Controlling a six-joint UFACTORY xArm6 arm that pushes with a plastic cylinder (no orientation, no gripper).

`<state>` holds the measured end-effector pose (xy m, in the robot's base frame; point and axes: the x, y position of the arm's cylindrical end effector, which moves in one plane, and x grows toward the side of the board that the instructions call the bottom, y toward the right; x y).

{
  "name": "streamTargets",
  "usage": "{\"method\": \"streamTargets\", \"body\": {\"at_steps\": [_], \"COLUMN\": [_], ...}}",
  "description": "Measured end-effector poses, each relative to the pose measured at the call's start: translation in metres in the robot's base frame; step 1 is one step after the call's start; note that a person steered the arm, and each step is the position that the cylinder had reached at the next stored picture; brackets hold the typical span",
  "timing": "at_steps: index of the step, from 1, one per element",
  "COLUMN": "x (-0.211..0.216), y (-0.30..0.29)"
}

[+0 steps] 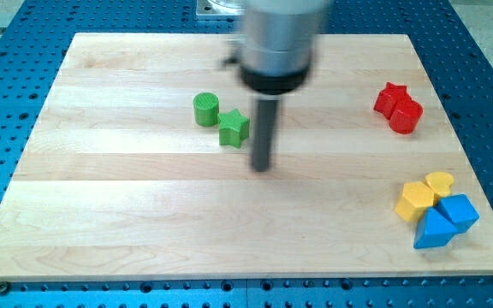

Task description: Move the green blocks to the left of the red blocks

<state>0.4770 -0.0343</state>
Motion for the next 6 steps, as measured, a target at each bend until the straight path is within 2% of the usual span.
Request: {"method": "streamTargets", "body": {"at_steps": [1, 2, 4, 5, 6], "x": [-0.011, -0.033, -0.085, -0.096, -0.09], "y": [-0.057, 0.02, 0.005, 0.07, 0.153]}}
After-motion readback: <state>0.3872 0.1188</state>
